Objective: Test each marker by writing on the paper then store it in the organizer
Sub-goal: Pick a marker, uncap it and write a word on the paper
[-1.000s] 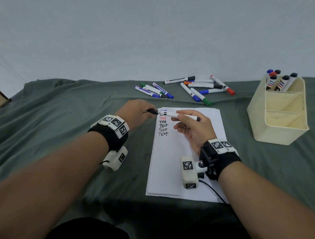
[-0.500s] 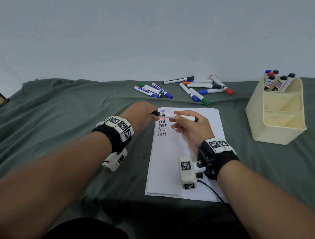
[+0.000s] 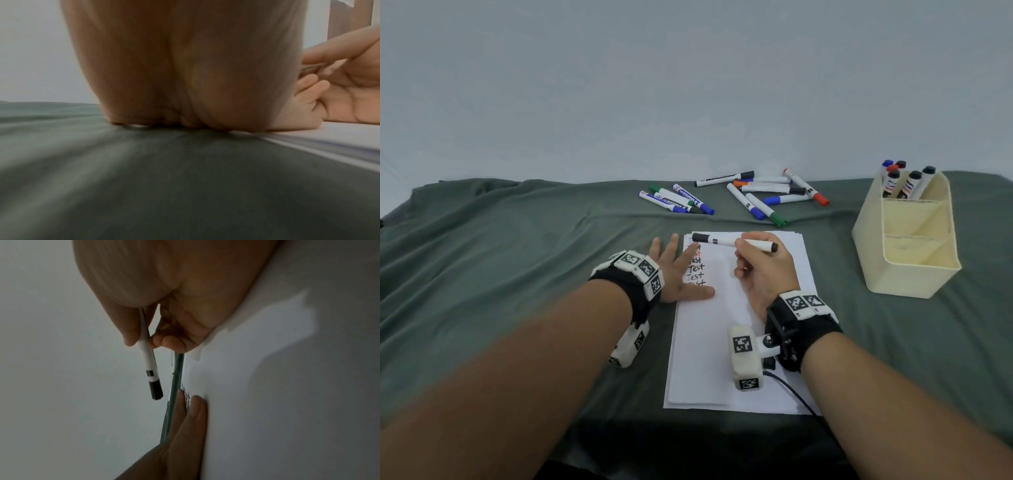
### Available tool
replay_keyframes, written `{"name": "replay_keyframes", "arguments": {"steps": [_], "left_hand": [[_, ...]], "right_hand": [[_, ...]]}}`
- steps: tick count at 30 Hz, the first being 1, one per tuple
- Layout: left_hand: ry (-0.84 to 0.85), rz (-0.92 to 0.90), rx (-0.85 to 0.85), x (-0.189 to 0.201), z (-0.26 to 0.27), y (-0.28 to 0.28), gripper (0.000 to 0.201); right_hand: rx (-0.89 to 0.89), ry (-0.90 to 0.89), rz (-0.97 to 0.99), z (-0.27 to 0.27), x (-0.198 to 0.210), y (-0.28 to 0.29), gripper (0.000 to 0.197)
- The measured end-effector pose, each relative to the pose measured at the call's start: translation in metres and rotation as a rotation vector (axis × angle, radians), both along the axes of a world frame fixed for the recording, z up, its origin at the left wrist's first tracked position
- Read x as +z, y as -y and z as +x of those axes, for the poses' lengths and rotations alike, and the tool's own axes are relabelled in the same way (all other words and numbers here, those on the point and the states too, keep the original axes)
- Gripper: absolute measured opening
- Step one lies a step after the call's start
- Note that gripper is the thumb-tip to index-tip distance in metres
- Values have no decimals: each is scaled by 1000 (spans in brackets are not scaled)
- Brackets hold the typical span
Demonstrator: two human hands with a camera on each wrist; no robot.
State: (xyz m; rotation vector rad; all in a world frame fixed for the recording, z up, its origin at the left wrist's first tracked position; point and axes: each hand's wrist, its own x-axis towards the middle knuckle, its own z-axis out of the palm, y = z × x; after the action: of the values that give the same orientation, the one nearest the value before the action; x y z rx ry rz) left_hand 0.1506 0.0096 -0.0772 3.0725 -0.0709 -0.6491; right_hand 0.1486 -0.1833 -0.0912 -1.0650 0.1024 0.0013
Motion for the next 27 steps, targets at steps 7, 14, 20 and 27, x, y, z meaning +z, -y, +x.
{"name": "replay_keyframes", "arguments": {"steps": [7,14,20,27], "left_hand": [[25,14,-11,-3,1,-1,110],[15,18,-12,-8,4,-5,128],[23,6,-12,-8,5,-5,127],[50,0,-9,-8,3,-4,127]], "right_hand": [[-221,24,47,-1,31,5,12],[-421,297,-476,37,144,91,57],[-599,374,-996,50,203,181,56],[-589,380,-1279,49,183,211,48]]}}
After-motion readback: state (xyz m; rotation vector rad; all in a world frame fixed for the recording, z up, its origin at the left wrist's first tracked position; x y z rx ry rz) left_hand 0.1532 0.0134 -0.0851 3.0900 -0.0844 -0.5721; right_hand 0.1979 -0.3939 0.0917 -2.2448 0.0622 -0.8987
